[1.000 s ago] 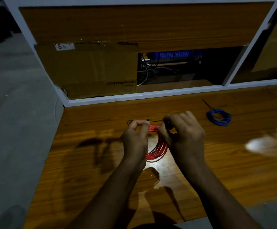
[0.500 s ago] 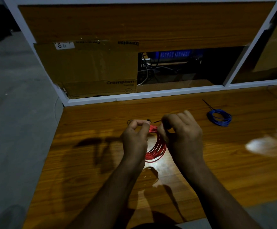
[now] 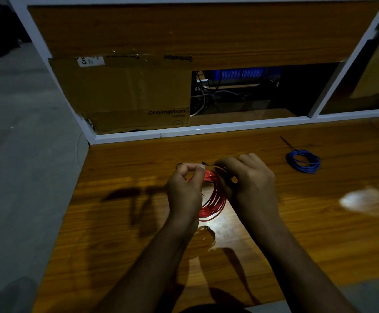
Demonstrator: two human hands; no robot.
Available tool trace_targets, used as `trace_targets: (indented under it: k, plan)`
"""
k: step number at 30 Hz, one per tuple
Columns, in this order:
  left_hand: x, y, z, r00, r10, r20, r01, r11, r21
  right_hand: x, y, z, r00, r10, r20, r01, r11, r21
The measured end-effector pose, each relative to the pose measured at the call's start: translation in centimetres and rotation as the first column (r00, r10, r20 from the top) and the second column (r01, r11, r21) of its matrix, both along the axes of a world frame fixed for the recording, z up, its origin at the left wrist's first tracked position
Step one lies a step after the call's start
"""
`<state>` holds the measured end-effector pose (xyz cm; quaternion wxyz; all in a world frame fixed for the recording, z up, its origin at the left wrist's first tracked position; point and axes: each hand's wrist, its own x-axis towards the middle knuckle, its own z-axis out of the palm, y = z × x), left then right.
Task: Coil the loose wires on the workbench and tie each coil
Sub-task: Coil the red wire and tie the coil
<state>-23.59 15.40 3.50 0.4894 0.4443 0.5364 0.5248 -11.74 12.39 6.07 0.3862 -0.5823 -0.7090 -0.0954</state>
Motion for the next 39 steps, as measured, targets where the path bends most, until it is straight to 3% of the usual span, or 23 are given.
trace_targets:
  k: [5, 11, 16, 21, 27, 30, 33, 36, 39]
  plan:
    - [0.1, 0.2, 0.0, 1.0, 0.001, 0.002, -0.001, 1.0, 0.011, 0.2, 0.6, 0.1, 0.997, -0.02, 0.073, 0.018, 1.0, 0.019]
    - [0.5, 0.1, 0.2, 0.999, -0.033, -0.026, 0.034, 0.998, 0.056, -0.1, 1.2, -0.2, 0.997, -0.073, 0.019, 0.071, 0.995, 0.073]
    - [0.3, 0.5, -0.1, 0.999, -0.039, -0.008, 0.04, 0.997, 0.06, -0.4, 1.6, -0.3, 0.996, -0.092, 0.018, 0.092, 0.996, -0.02]
    - [0.0, 0.9, 0.0, 1.0, 0.004, -0.025, -0.002, 0.998, 0.058, 0.1, 1.8, -0.2, 0.992, 0.063, 0.113, -0.045, 0.986, -0.158]
    - [0.1, 0.5, -0.1, 0.994, -0.066, -0.089, 0.077, 0.989, 0.13, 0.1, 2.4, 0.1, 0.999, -0.028, 0.043, 0.031, 0.997, -0.076]
    - [-0.1, 0.6, -0.3, 0.995, -0.074, -0.064, 0.08, 0.992, 0.097, 0.4, 2.8, 1.1, 0.984, 0.03, -0.176, -0.076, 0.962, -0.262]
    - [-0.1, 0.7, -0.1, 0.996, -0.075, -0.044, 0.078, 0.995, 0.066, 0.7, 3.5, 1.7, 0.829, -0.033, -0.559, -0.228, 0.892, -0.391]
    - [0.0, 0.7, 0.2, 0.992, -0.125, -0.024, 0.126, 0.991, 0.047, 1.3, 4.9, 2.0, 0.706, -0.161, -0.689, -0.389, 0.725, -0.569]
    - [-0.1, 0.8, 0.3, 0.987, -0.158, -0.022, 0.159, 0.985, 0.059, 2.0, 6.1, 2.5, 0.639, -0.192, -0.745, -0.539, 0.579, -0.612]
